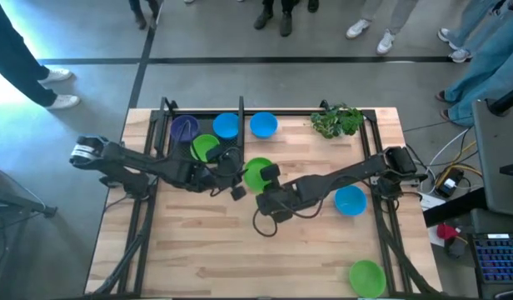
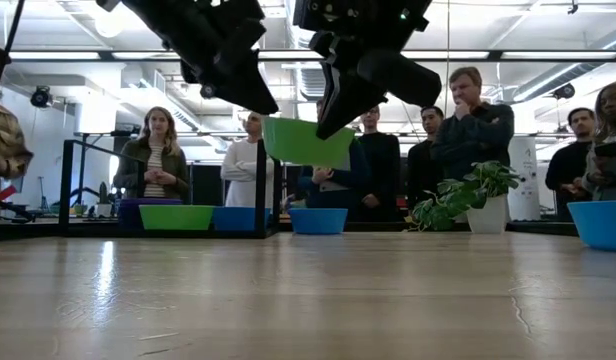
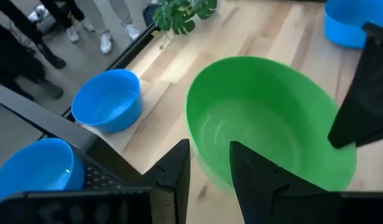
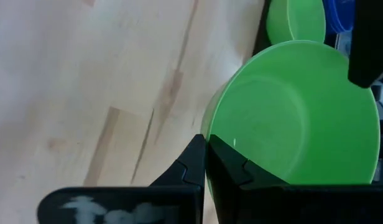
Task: Pick & Place Mini bowls
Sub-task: Stack the top green bowl on the green bowl on the shelf
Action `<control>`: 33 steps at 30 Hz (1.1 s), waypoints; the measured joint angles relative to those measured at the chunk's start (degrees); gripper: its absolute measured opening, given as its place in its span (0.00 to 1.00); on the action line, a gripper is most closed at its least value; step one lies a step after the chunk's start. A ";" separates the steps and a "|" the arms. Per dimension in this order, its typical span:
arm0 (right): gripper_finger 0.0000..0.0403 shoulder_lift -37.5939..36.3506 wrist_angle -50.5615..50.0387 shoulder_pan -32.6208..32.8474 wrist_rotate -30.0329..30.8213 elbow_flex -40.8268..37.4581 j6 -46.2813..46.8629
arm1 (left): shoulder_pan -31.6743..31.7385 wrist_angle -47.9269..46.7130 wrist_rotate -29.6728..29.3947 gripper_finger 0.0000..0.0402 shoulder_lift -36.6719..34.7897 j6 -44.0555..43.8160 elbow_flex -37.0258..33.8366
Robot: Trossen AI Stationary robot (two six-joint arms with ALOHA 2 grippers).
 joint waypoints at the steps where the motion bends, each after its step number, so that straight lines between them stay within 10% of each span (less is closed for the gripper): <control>1: 0.02 0.00 0.00 0.10 0.51 0.00 -0.16 | 0.02 0.24 -0.16 0.27 0.16 -0.87 0.00; 33: 0.02 0.00 0.56 1.08 5.84 -0.02 -7.67 | 0.96 0.22 -1.55 0.27 2.23 -26.36 0.04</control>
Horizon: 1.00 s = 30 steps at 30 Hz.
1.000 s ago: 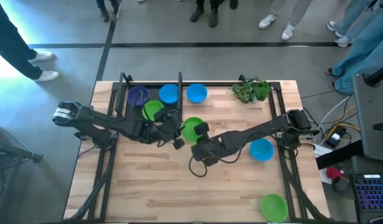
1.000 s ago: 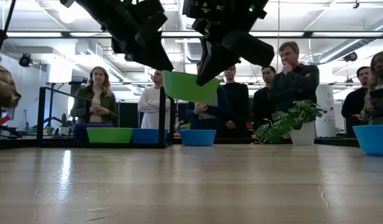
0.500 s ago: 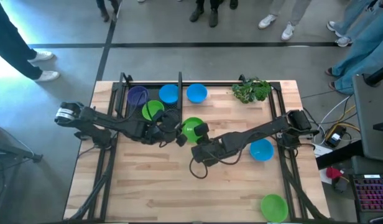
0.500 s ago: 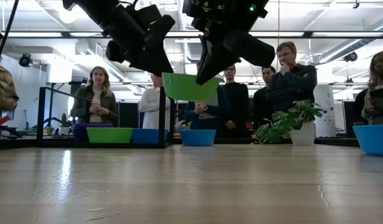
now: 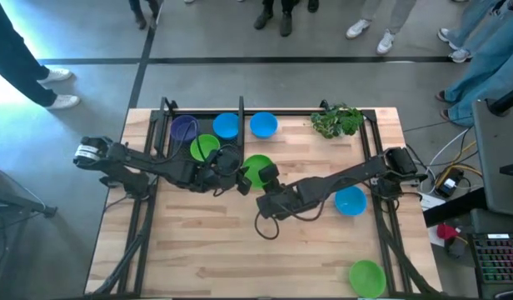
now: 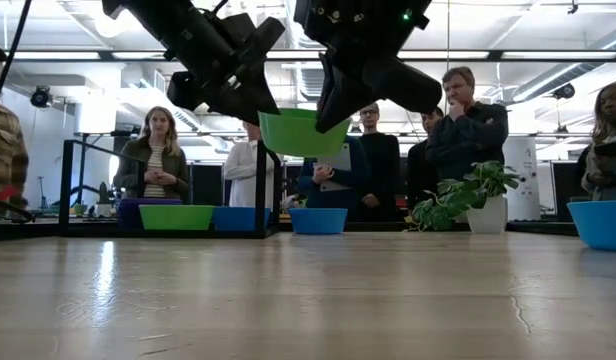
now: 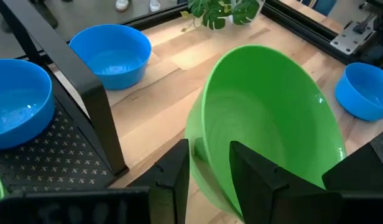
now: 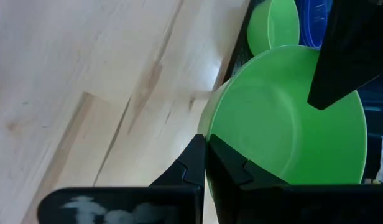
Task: Pick & Place Mini bowls
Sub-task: Stack the top green bowl on the green bowl on the shelf
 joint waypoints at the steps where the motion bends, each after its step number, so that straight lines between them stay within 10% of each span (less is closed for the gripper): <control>1: 0.02 0.00 0.09 0.02 0.02 0.00 -0.05 | 0.06 -0.01 0.02 0.27 0.00 0.00 0.00; 11: 0.02 0.00 1.85 0.06 0.11 0.04 -0.24 | 0.81 -0.59 -0.52 0.02 -0.02 -0.11 -0.17; 30: 0.18 0.00 2.63 0.04 -0.68 0.04 1.75 | 0.78 -1.53 -0.21 0.00 -0.02 -0.07 -0.35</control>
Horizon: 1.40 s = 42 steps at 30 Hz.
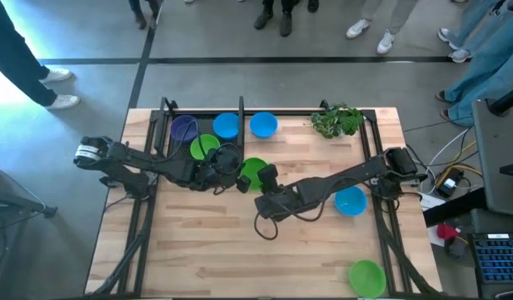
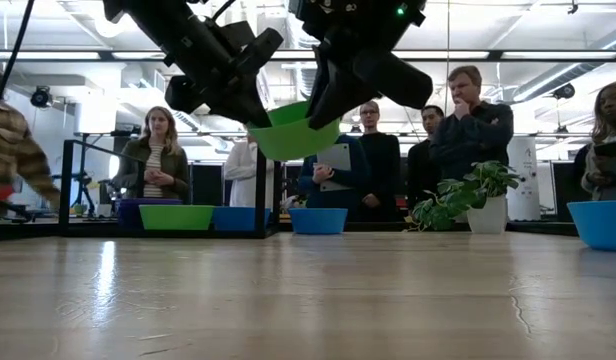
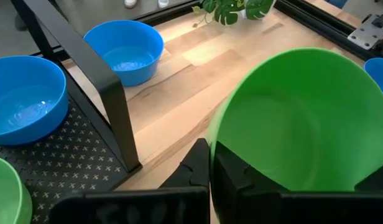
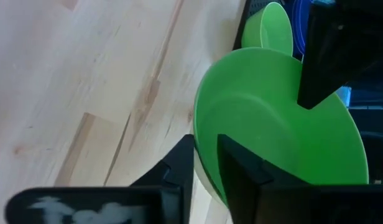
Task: Pick & Place Mini bowls
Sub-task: Stack the top green bowl on the green bowl on the shelf
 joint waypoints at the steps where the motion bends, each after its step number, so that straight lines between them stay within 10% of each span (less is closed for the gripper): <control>1: 0.20 0.00 0.00 0.06 0.00 0.00 0.00 | 0.00 -0.09 0.05 0.00 0.00 0.00 0.00; 15: 0.43 -1.43 2.67 3.96 -0.21 0.00 0.40 | 4.10 -7.19 4.97 0.00 -4.00 1.31 0.00; 34: 0.44 -9.45 -1.28 4.68 -3.73 0.00 12.63 | 14.82 -40.43 6.26 0.00 -24.29 1.78 0.00; 42: 0.44 -9.99 -1.24 4.70 -5.05 0.00 12.66 | 25.53 -41.36 11.14 0.00 -22.08 16.78 0.00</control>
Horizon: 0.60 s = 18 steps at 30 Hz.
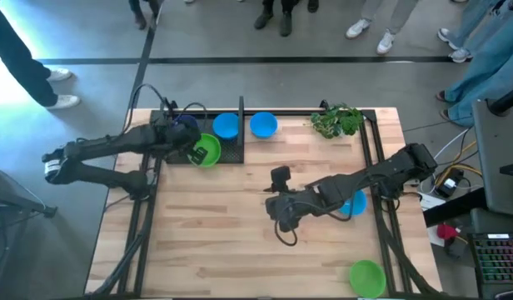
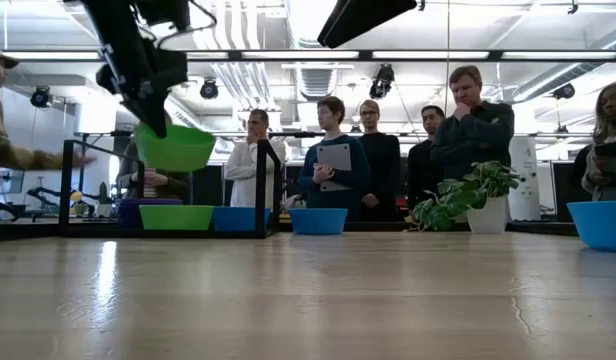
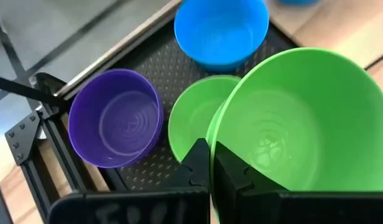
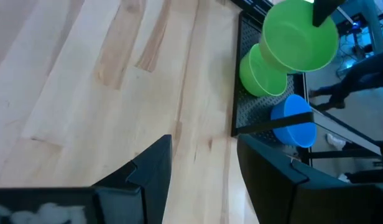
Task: Pick & Place Mini bowls
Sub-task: Stack the top green bowl on the green bowl on the shelf
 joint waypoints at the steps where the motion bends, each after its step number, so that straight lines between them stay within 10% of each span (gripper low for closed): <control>1: 0.44 0.00 0.02 -0.02 0.02 0.00 0.01 | 1.66 0.05 1.65 0.00 0.47 2.31 0.00; 18: 0.44 0.00 0.00 0.00 0.02 0.00 0.90 | 12.25 7.41 5.62 0.00 10.51 16.27 0.00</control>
